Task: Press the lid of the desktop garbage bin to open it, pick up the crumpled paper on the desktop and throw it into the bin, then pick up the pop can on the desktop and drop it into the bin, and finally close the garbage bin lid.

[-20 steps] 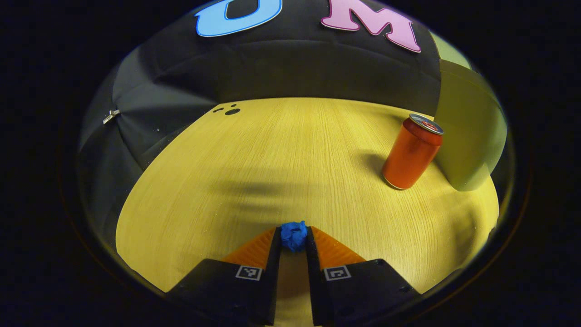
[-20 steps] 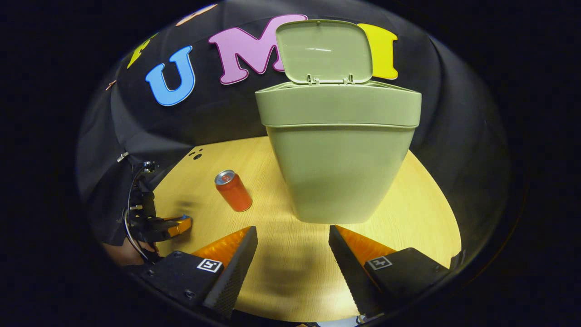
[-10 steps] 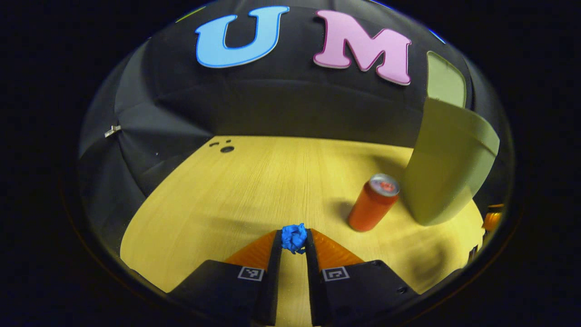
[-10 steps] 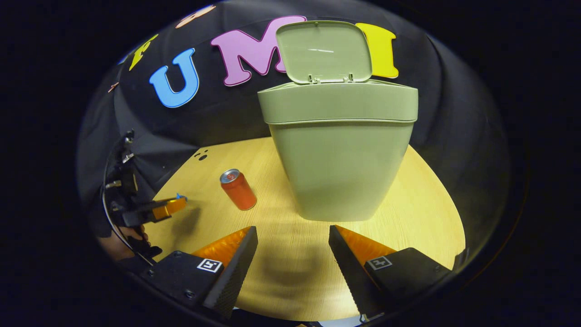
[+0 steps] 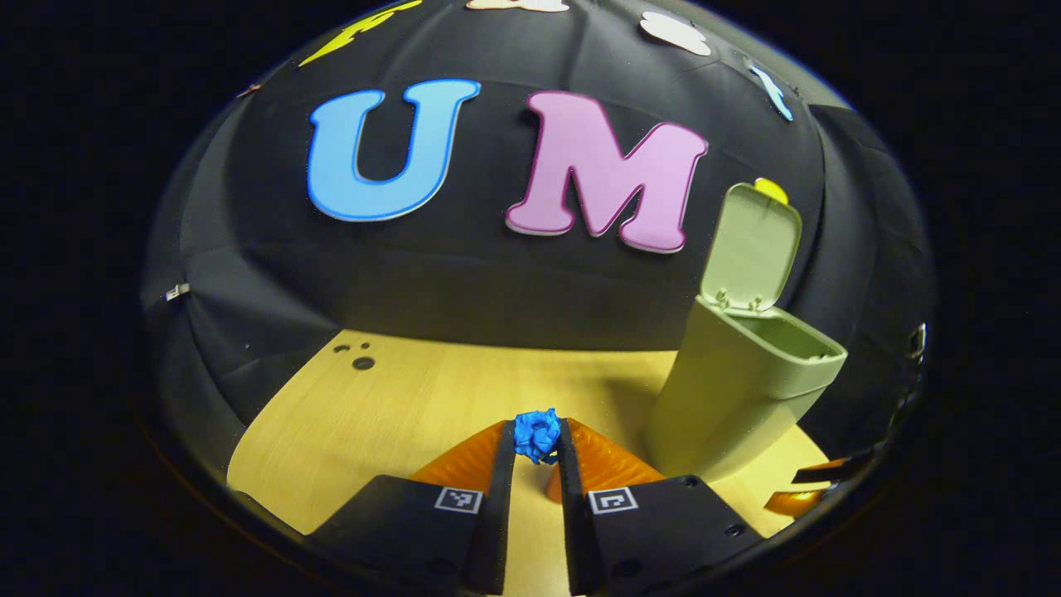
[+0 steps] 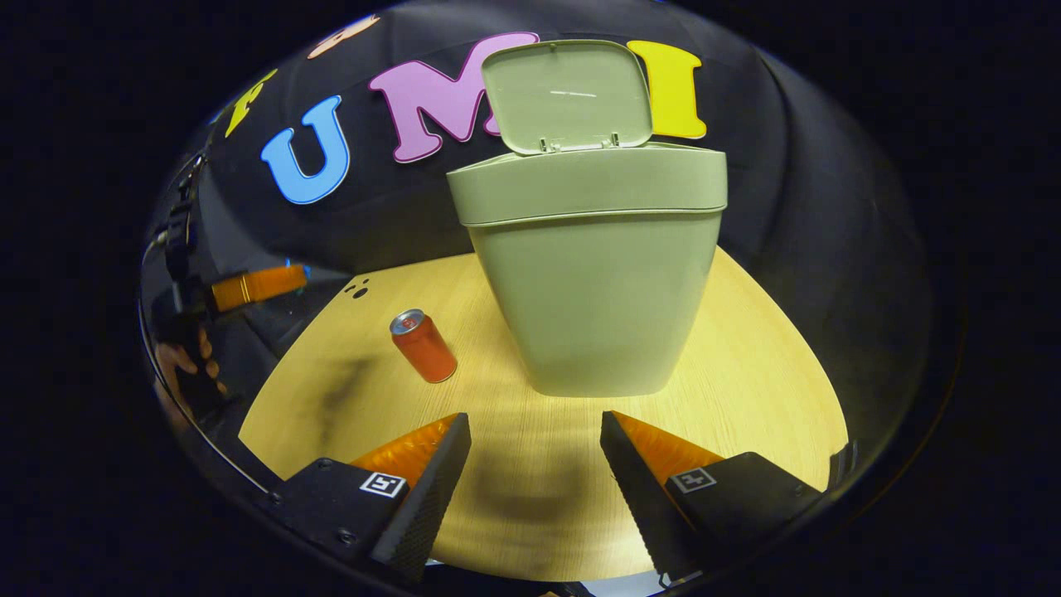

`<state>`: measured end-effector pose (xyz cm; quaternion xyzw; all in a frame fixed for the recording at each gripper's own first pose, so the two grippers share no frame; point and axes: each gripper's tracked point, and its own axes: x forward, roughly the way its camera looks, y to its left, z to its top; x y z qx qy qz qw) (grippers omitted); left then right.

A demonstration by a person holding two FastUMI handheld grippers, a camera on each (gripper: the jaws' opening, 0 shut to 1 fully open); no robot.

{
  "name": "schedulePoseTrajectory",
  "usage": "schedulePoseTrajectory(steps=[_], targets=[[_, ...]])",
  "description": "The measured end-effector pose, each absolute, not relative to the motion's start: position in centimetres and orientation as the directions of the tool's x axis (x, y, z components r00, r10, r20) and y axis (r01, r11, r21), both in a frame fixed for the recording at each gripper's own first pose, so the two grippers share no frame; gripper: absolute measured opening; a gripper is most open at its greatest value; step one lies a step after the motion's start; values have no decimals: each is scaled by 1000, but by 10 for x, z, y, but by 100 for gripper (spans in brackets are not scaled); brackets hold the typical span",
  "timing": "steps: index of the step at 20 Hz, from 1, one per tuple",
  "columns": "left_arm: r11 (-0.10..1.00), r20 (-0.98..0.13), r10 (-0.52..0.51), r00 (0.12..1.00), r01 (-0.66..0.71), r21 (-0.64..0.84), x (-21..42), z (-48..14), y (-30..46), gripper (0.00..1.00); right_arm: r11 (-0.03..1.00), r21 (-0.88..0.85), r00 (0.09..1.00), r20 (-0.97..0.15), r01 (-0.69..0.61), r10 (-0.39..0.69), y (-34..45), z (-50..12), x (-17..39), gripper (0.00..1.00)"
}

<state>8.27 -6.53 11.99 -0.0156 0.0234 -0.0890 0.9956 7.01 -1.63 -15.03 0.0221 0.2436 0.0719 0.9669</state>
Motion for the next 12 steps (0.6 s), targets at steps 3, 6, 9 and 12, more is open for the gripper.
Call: schedulePoseTrajectory(steps=[3,6,9,12], targets=[[962,10,-267,964,267,-51,80,155,-103,32,992,83,876,-465,-99,126,-27,-149,66,99],[933,48,-355,934,357,-49,82,182,-145,28,993,92,879,-464,-71,106,-36,-149,62,99],[900,58,-434,899,435,-11,85,194,-186,32,993,105,877,-472,-47,91,-42,-153,59,99],[864,48,-503,863,502,21,87,198,-227,32,992,120,875,-478,-27,82,-43,-154,58,99]])
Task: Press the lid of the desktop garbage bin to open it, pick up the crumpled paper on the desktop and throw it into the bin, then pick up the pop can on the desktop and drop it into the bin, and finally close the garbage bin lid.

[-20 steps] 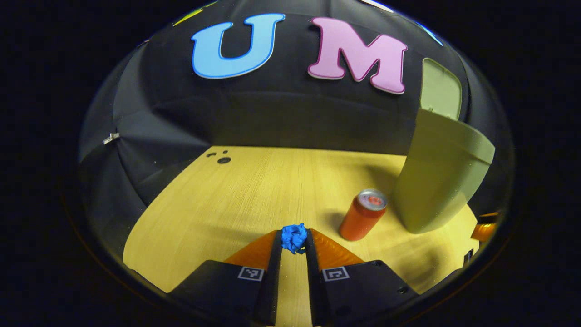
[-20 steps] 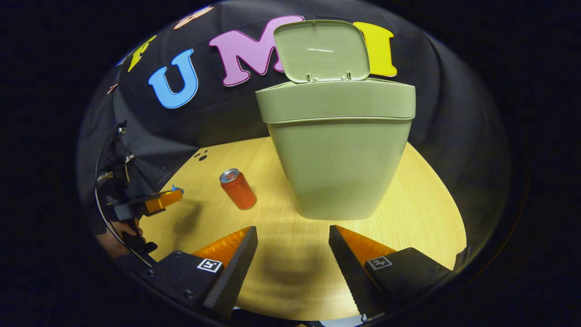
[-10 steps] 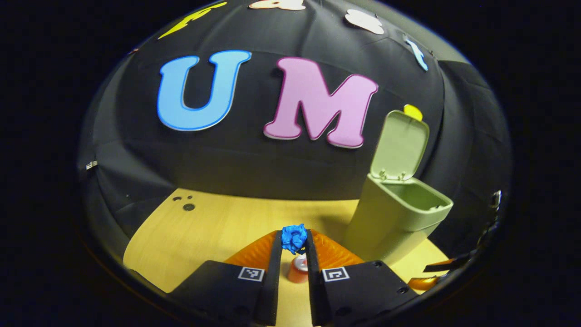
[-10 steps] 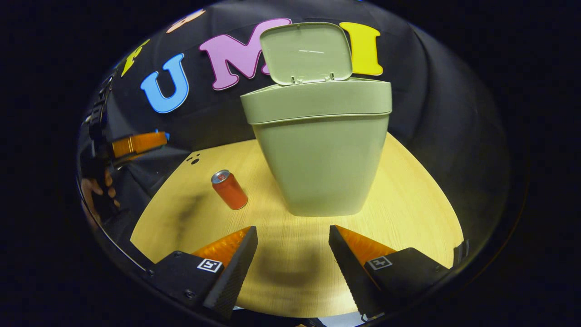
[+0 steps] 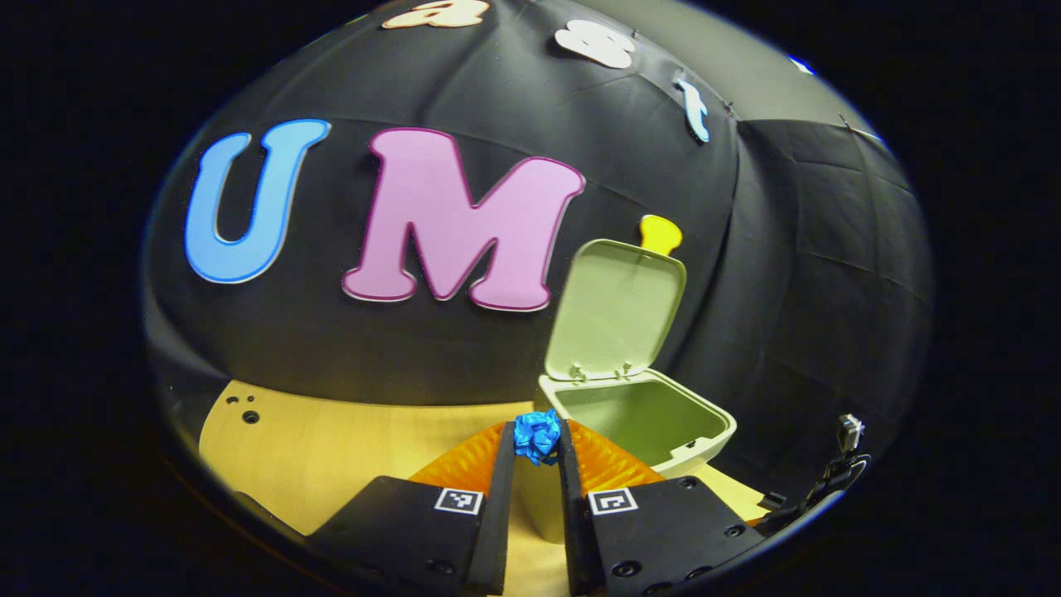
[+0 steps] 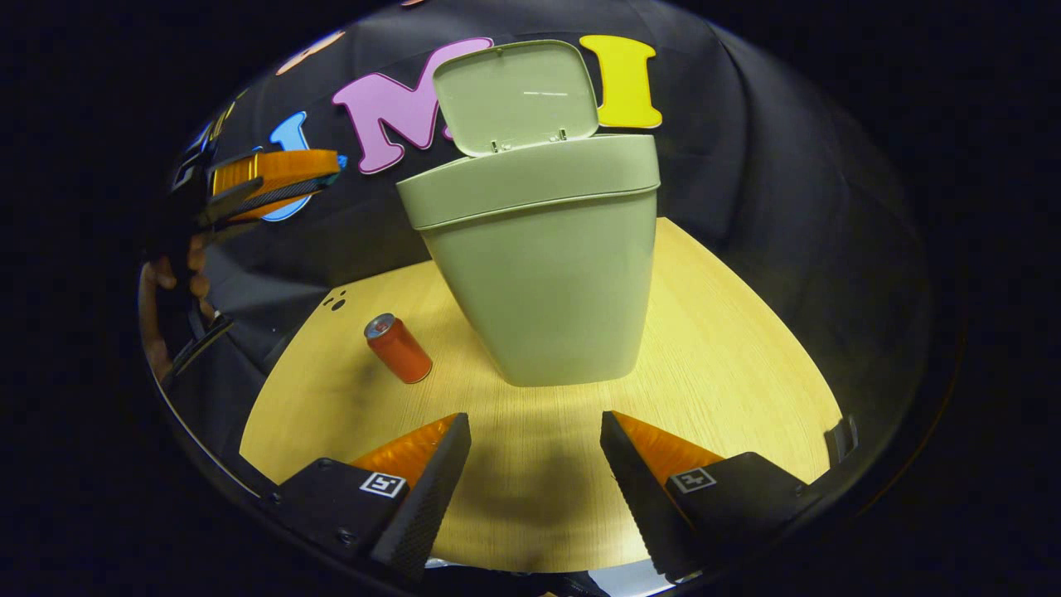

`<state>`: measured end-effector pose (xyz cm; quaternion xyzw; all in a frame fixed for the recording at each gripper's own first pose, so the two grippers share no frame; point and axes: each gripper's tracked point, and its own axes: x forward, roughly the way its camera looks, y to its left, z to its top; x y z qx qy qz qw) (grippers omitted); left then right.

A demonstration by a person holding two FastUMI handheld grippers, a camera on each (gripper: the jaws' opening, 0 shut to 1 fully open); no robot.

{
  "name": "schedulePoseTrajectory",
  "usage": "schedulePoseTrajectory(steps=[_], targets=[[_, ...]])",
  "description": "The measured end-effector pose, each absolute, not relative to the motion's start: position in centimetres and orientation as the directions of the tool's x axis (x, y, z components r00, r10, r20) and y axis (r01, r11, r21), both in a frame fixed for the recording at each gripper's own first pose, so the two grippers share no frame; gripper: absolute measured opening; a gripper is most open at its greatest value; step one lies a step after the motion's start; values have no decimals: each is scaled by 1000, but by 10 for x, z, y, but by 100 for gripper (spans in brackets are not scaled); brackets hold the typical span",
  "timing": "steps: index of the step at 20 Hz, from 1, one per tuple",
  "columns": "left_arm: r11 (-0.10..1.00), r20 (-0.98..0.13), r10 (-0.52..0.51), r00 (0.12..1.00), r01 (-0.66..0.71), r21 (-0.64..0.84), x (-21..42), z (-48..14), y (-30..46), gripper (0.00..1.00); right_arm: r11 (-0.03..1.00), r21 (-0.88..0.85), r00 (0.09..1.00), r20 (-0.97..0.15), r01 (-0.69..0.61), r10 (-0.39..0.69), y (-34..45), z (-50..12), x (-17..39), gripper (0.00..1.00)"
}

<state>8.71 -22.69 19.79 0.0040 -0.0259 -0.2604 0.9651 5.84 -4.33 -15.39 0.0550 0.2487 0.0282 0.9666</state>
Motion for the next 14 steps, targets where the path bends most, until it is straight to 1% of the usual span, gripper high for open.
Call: schedulePoseTrajectory(steps=[4,7,11,13,14], targets=[[819,30,-574,818,573,46,90,198,-275,32,992,122,873,-481,-21,78,-45,-156,58,99],[793,7,-608,794,607,59,95,194,-302,32,992,124,867,-491,-20,79,-47,-159,58,99],[772,-25,-631,775,631,69,101,185,-320,33,993,117,863,-500,-12,69,-53,-161,59,99],[768,-28,-636,771,636,74,102,183,-324,36,994,110,863,-502,-9,64,-56,-162,60,99],[767,-31,-636,771,637,77,103,183,-325,34,994,109,860,-506,-8,63,-57,-163,61,99]])
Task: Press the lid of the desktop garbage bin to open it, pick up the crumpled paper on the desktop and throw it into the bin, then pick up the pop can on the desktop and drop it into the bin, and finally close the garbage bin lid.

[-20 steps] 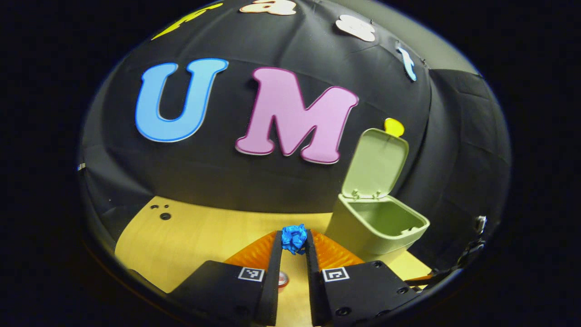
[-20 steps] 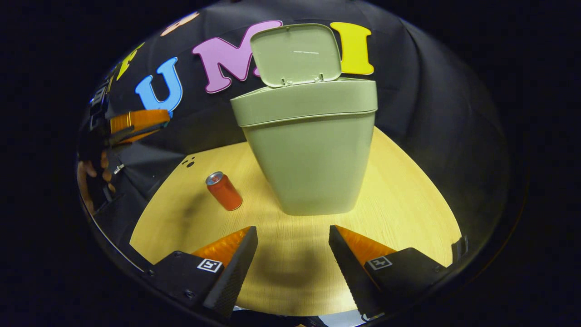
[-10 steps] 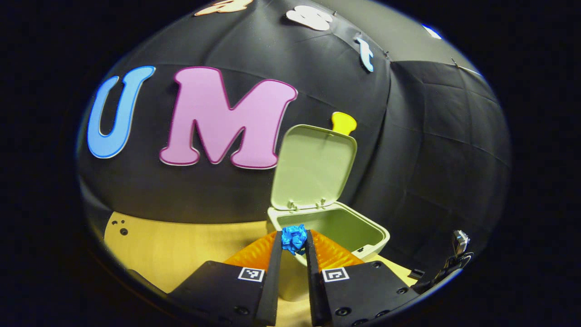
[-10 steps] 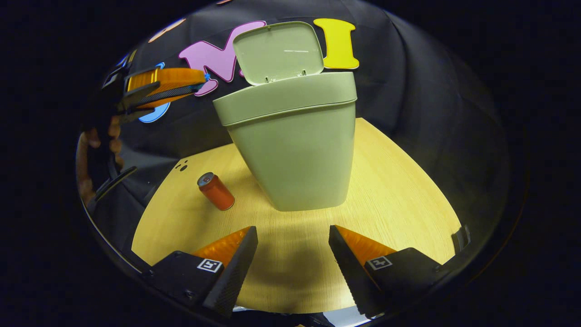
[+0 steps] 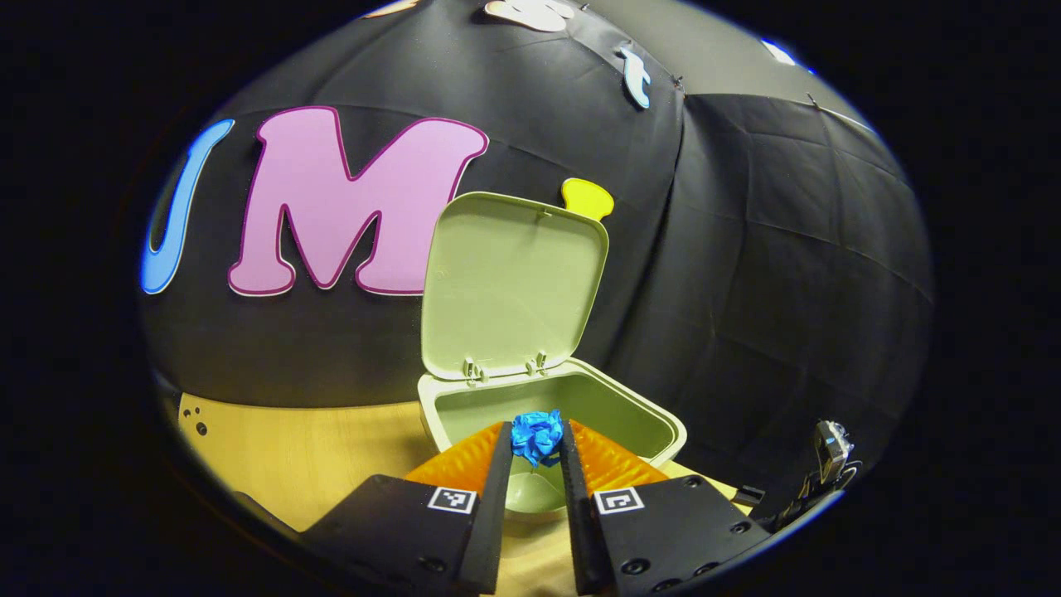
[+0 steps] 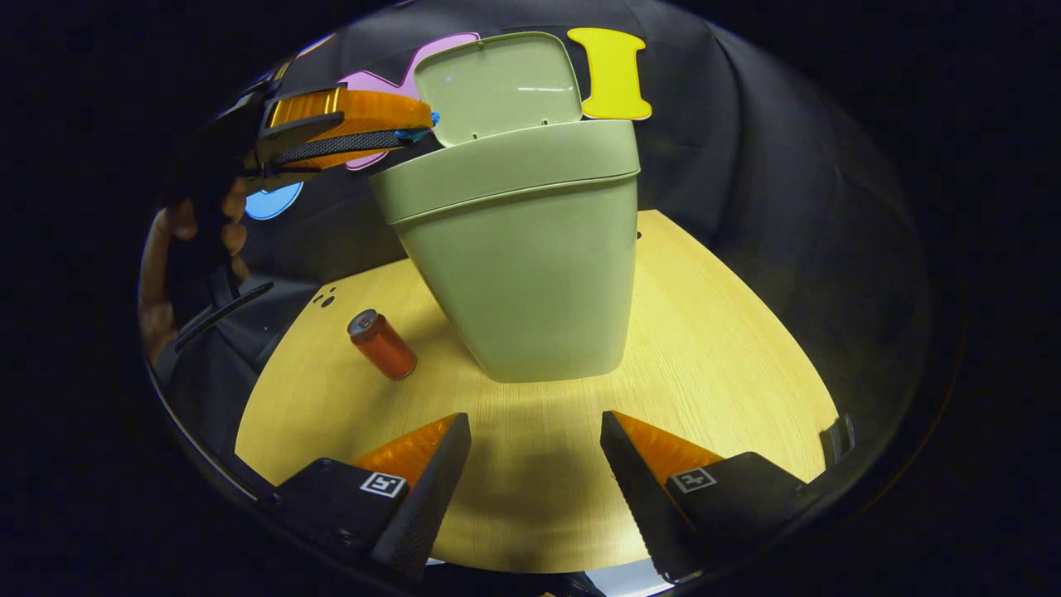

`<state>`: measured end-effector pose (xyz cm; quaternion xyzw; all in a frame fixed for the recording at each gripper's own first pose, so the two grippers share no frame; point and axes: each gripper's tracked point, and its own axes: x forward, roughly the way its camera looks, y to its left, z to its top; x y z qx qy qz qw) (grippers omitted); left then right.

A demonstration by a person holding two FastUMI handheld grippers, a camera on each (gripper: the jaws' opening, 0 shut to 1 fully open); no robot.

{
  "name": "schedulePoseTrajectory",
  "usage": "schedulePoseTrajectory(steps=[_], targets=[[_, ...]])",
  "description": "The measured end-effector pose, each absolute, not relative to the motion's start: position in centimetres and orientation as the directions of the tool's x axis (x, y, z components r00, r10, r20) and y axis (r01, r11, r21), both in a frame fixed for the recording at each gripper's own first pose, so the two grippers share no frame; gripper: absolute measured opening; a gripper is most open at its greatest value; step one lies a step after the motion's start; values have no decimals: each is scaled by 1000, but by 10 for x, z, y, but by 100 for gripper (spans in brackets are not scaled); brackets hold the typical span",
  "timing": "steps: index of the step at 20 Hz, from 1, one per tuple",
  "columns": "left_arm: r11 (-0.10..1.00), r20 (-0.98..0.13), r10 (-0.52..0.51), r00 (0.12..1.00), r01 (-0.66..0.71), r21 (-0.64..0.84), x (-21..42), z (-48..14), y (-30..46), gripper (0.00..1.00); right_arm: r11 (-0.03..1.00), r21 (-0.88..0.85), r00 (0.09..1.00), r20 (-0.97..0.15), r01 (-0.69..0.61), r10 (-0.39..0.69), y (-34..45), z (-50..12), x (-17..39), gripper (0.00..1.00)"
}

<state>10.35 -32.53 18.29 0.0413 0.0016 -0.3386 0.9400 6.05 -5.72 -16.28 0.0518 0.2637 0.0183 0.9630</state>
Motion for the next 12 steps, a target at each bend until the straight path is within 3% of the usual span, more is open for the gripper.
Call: schedulePoseTrajectory(steps=[5,6,8,12], targets=[[777,-33,-627,779,627,48,108,178,-325,55,994,112,849,-525,-4,62,-60,-167,62,99],[783,-20,-620,784,621,42,108,180,-323,80,994,113,849,-524,-6,65,-59,-167,63,99],[811,18,-585,811,584,37,108,187,-306,95,994,109,847,-527,-16,71,-57,-168,64,99],[879,72,-476,876,474,51,108,190,-253,96,993,105,831,-547,-51,100,-49,-172,65,99]])
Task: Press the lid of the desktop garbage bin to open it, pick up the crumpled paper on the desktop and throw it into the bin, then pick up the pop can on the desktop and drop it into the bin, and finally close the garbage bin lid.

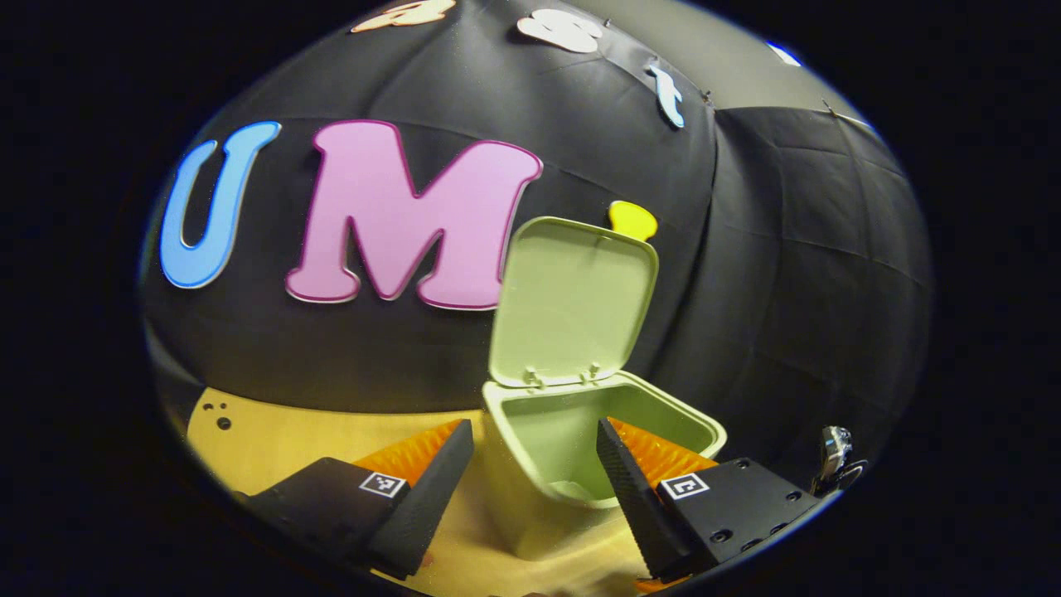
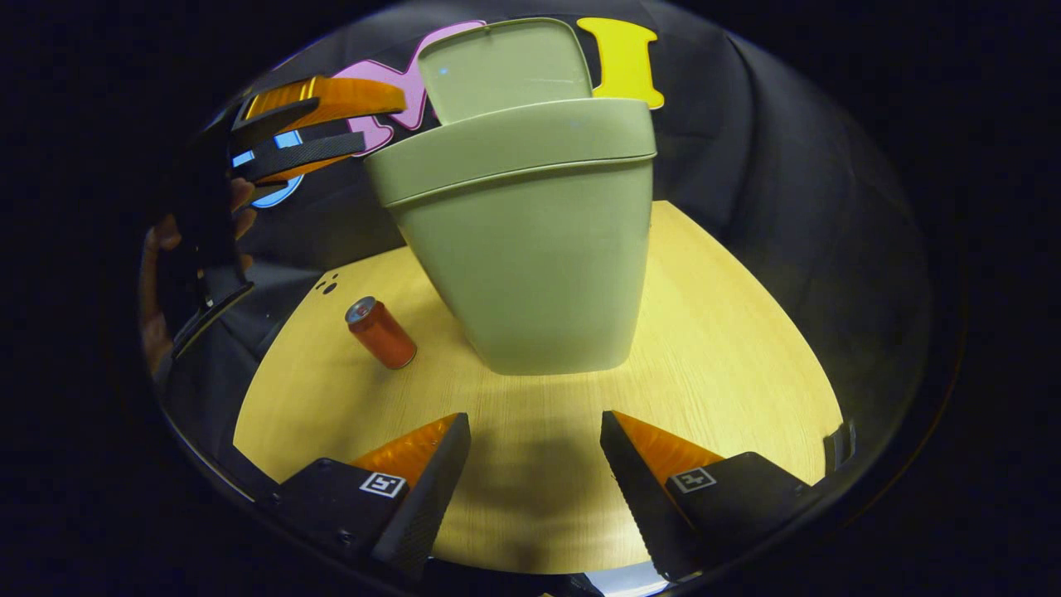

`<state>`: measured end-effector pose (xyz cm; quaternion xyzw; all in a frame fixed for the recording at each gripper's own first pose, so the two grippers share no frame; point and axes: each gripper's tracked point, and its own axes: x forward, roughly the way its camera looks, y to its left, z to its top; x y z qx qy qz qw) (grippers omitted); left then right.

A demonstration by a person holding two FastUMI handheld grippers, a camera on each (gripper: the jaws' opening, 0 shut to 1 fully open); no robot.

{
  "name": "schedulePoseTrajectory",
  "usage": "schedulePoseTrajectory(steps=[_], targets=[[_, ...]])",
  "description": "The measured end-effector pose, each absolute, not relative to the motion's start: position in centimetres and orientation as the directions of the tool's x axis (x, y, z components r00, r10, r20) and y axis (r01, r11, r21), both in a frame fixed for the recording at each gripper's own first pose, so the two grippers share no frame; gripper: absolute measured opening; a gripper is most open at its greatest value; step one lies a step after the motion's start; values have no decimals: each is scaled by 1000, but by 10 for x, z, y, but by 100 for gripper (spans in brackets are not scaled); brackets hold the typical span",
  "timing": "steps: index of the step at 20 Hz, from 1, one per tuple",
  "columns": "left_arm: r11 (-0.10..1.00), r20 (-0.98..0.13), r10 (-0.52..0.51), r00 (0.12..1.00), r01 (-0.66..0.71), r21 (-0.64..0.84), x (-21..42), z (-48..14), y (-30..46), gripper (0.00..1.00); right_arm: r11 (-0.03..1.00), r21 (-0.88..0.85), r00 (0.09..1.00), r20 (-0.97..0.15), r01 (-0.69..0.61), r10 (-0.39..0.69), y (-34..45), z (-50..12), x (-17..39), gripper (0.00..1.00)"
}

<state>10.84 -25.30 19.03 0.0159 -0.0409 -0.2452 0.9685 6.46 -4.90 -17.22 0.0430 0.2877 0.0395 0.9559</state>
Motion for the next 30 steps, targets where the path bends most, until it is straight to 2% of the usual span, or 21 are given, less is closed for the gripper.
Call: schedulePoseTrajectory(steps=[3,7,10,14,22,30], targets=[[926,69,-377,924,375,34,107,178,-202,96,992,93,827,-548,-87,124,-41,-173,64,99],[973,14,-227,974,228,-48,97,145,-129,96,984,53,827,-535,-168,170,-23,-173,66,99],[985,-35,-127,991,122,-119,80,115,-77,96,970,1,829,-519,-243,208,-7,-173,68,99],[991,-102,-10,995,-4,-132,53,77,-21,96,947,-22,823,-502,-319,265,18,-172,79,99],[968,-232,133,964,-177,-179,-1,2,34,96,891,2,773,-496,-454,395,87,-176,101,99],[927,-303,241,922,-311,-209,-44,-35,70,96,879,-30,759,-518,-476,394,134,-192,156,99]])
